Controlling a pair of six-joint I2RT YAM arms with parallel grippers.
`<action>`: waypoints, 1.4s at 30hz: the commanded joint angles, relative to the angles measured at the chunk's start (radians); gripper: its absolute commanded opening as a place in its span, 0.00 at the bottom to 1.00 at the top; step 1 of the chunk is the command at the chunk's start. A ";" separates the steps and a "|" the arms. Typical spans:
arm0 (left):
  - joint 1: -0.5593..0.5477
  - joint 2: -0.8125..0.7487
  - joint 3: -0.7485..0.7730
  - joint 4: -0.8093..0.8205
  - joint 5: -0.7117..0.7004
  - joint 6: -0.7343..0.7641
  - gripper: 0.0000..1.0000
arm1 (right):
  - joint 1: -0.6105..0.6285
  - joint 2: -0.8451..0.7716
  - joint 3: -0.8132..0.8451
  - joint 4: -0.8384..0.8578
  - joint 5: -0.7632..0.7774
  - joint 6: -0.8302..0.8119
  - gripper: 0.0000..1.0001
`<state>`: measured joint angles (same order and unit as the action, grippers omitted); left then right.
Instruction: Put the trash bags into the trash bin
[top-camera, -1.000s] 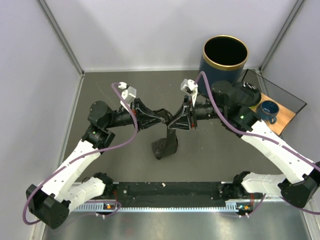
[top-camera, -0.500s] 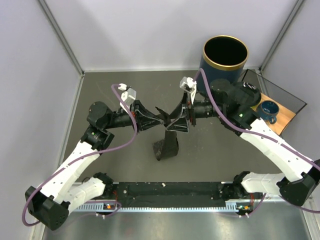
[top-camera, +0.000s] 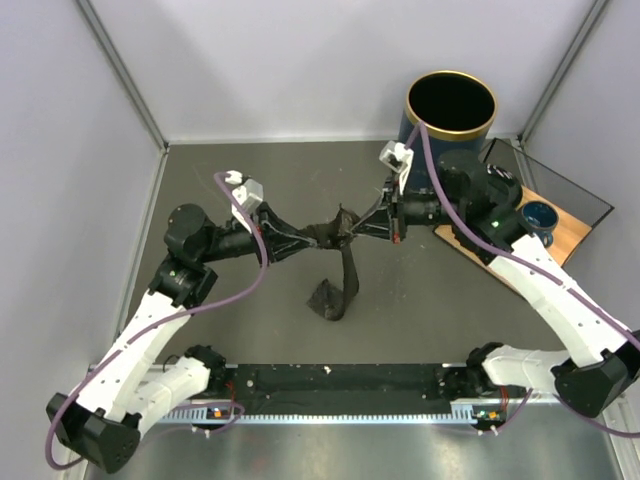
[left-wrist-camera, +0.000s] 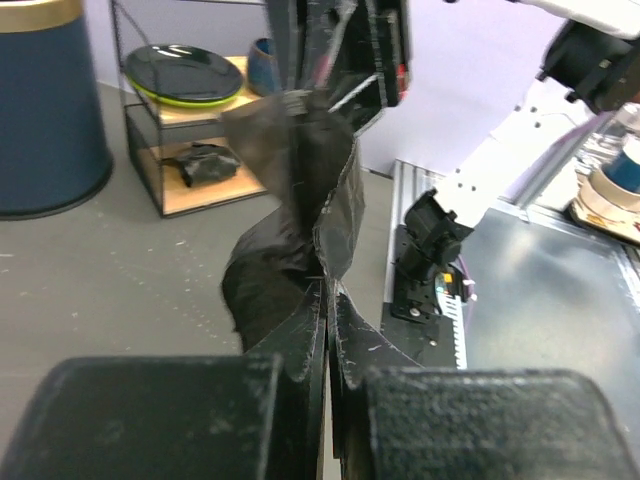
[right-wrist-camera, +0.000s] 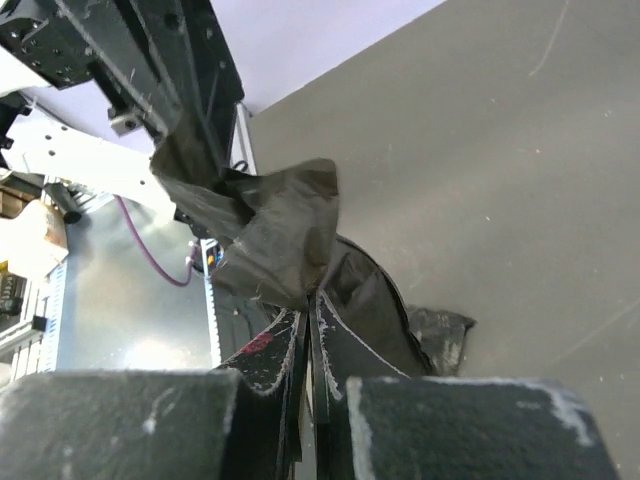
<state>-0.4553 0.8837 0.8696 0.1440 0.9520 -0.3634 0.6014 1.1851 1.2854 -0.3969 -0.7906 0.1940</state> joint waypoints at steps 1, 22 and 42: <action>0.078 -0.023 0.046 -0.023 0.002 0.021 0.00 | -0.037 -0.073 0.034 -0.048 -0.012 -0.030 0.00; 0.069 -0.081 -0.061 0.105 -0.148 -0.180 0.81 | -0.051 -0.018 0.088 0.182 0.028 0.288 0.00; 0.109 -0.187 -0.172 -0.026 -0.352 -0.279 0.99 | 0.001 -0.035 0.117 0.222 0.251 0.301 0.00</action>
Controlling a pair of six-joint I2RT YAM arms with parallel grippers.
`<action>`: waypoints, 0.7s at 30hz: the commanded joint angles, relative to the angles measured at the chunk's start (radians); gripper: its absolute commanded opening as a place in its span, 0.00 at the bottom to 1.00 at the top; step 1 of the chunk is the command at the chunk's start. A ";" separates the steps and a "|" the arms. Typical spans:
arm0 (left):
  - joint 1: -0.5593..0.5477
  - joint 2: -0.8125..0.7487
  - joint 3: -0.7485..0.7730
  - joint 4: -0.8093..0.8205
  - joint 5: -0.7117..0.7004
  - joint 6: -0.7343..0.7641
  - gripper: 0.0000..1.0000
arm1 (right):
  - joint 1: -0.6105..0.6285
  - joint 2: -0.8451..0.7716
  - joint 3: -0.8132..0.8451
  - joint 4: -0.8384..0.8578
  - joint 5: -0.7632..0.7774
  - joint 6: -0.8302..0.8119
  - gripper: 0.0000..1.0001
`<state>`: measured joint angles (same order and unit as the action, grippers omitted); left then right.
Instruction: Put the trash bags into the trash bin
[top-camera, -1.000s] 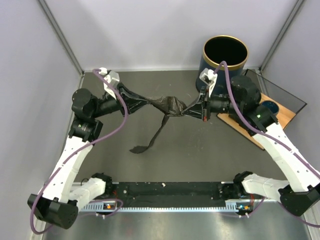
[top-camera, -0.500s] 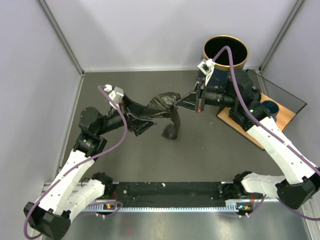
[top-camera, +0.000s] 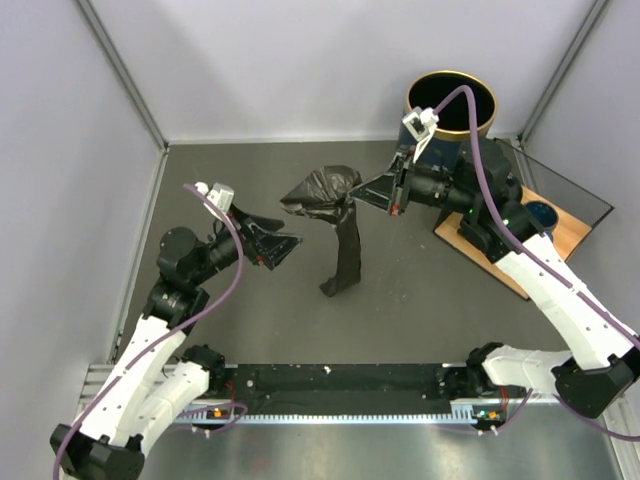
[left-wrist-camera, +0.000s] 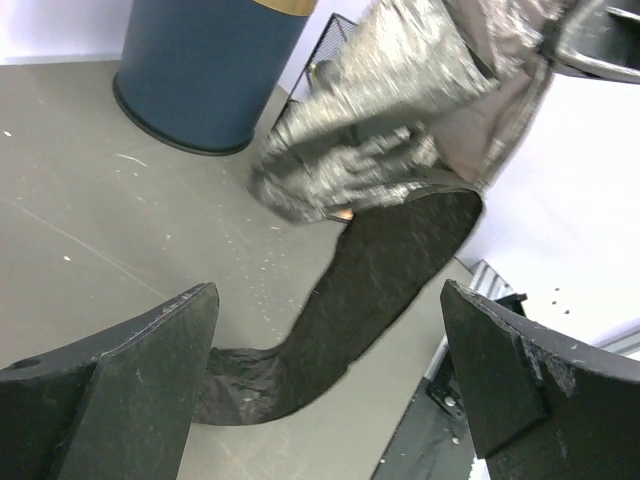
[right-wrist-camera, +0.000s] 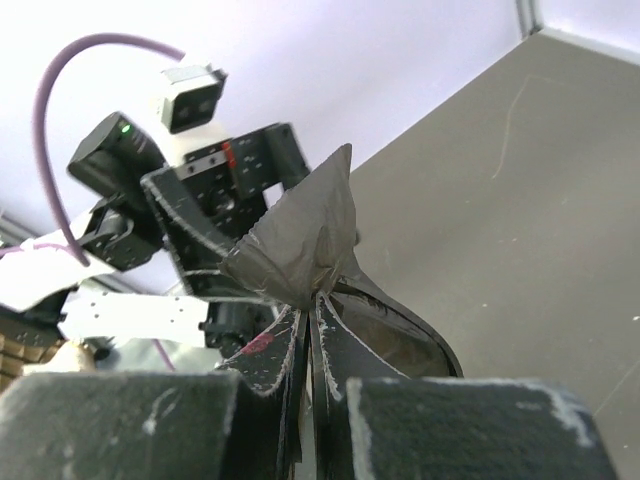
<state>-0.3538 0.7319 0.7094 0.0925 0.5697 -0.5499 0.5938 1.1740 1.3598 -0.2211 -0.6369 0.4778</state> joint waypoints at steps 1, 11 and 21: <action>0.007 -0.029 -0.016 0.053 0.056 -0.122 0.99 | 0.009 -0.024 0.035 0.057 0.111 0.028 0.00; -0.013 0.194 0.067 0.340 0.038 -0.353 0.98 | 0.060 -0.013 -0.011 0.161 0.114 0.081 0.00; -0.017 0.265 0.087 0.489 0.041 -0.452 0.93 | 0.084 0.010 -0.010 0.175 0.117 0.079 0.00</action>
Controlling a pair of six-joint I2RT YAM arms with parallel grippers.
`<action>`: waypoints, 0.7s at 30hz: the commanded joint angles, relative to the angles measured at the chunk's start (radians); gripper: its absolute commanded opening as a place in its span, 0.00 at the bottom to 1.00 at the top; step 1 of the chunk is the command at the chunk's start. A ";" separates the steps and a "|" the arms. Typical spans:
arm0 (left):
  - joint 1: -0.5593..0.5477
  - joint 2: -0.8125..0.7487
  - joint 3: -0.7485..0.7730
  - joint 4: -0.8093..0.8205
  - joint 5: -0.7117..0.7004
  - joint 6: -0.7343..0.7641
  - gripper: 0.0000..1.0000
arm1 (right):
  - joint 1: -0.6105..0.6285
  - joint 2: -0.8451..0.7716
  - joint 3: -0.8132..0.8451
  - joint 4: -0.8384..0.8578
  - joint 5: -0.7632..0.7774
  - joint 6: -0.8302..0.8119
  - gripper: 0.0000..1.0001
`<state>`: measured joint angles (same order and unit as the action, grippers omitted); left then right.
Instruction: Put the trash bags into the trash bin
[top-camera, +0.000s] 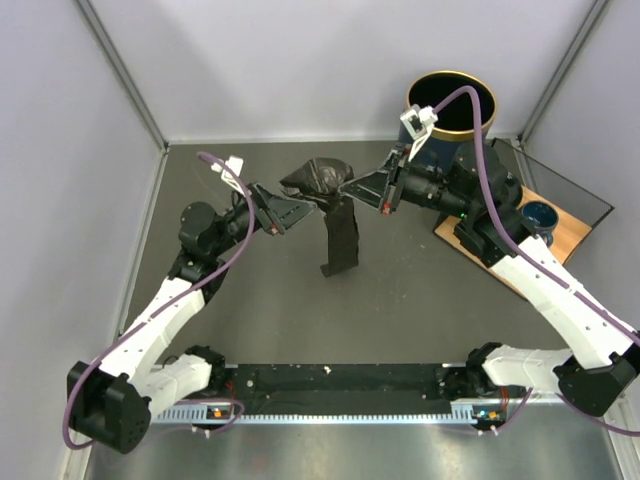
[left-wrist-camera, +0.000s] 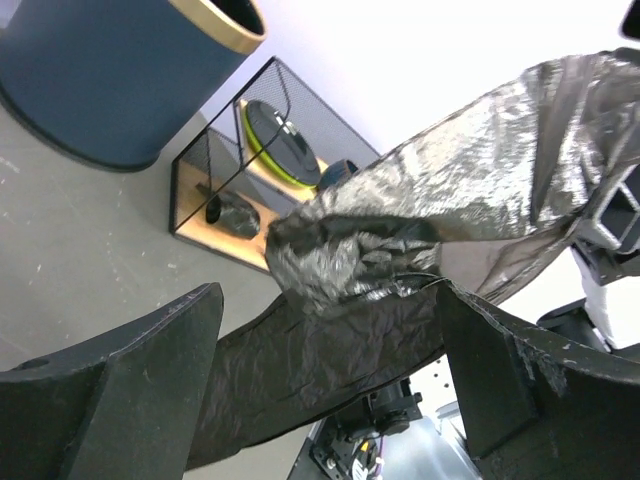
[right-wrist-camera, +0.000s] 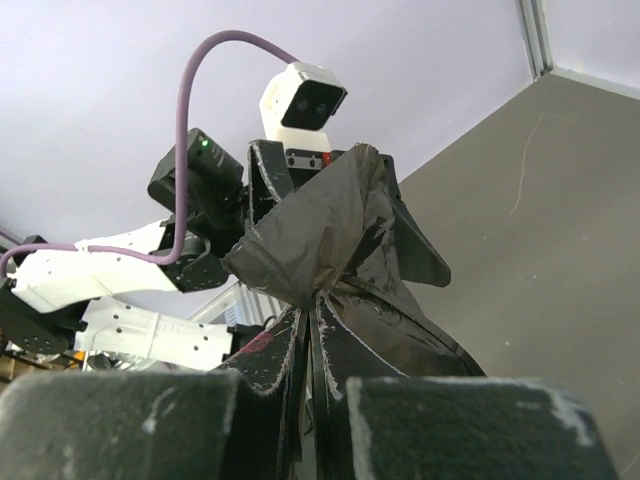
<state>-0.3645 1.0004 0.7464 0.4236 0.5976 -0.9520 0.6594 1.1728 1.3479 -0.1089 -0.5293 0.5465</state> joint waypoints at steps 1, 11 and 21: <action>-0.013 -0.005 0.050 0.170 0.022 -0.051 0.93 | 0.019 0.011 -0.003 0.066 0.012 0.012 0.00; -0.074 0.019 0.079 0.087 -0.004 0.006 0.89 | 0.039 0.041 -0.001 0.130 -0.017 0.035 0.00; -0.129 0.060 0.059 -0.005 0.004 0.070 0.67 | 0.046 0.048 0.048 0.149 -0.023 0.027 0.00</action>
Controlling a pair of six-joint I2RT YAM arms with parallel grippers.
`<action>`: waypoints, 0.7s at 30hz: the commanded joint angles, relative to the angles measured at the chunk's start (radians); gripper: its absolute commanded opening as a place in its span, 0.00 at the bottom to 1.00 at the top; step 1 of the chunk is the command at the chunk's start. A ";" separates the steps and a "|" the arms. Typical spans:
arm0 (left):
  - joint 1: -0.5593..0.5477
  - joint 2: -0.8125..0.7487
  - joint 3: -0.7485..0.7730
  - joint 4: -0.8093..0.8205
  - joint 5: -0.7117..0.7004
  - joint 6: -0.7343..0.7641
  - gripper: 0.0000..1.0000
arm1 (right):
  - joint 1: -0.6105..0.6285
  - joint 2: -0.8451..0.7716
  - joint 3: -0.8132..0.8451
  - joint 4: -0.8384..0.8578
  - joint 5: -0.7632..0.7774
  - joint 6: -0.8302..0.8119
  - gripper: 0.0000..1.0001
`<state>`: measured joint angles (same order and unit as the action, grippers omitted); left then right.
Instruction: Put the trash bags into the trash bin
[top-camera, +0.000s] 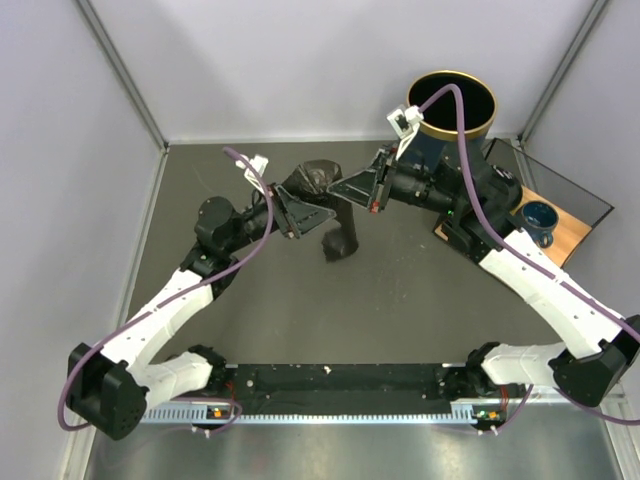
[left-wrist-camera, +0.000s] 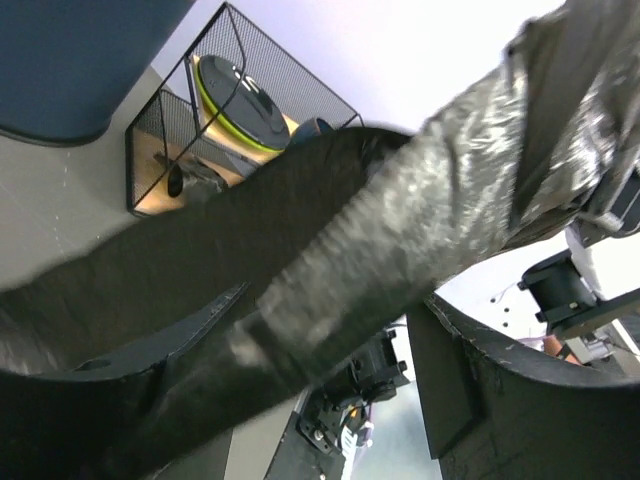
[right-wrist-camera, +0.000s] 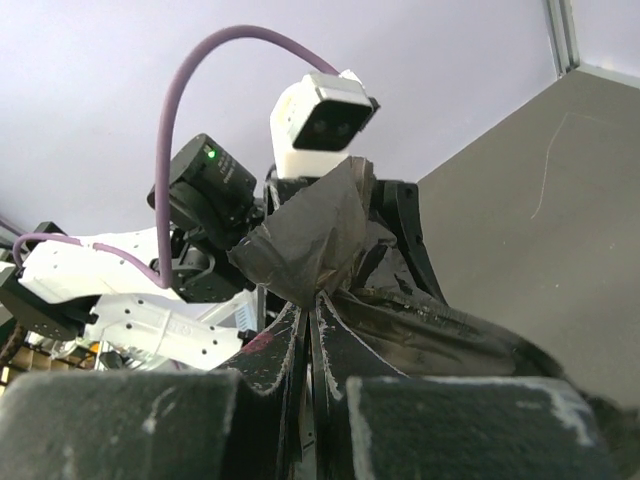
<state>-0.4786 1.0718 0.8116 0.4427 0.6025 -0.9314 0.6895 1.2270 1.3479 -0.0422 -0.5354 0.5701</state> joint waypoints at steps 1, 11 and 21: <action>-0.014 -0.015 -0.015 -0.039 -0.021 0.055 0.64 | 0.015 -0.007 0.053 0.081 -0.023 0.007 0.00; 0.052 -0.075 -0.063 0.224 0.162 0.037 0.49 | -0.039 -0.064 0.045 -0.036 -0.032 -0.012 0.00; 0.017 -0.122 -0.019 0.179 0.134 0.034 0.79 | -0.045 -0.040 -0.006 0.034 -0.075 0.049 0.00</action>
<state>-0.4583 0.9375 0.7483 0.6109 0.7799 -0.9009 0.6453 1.1866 1.3525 -0.0811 -0.5709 0.5800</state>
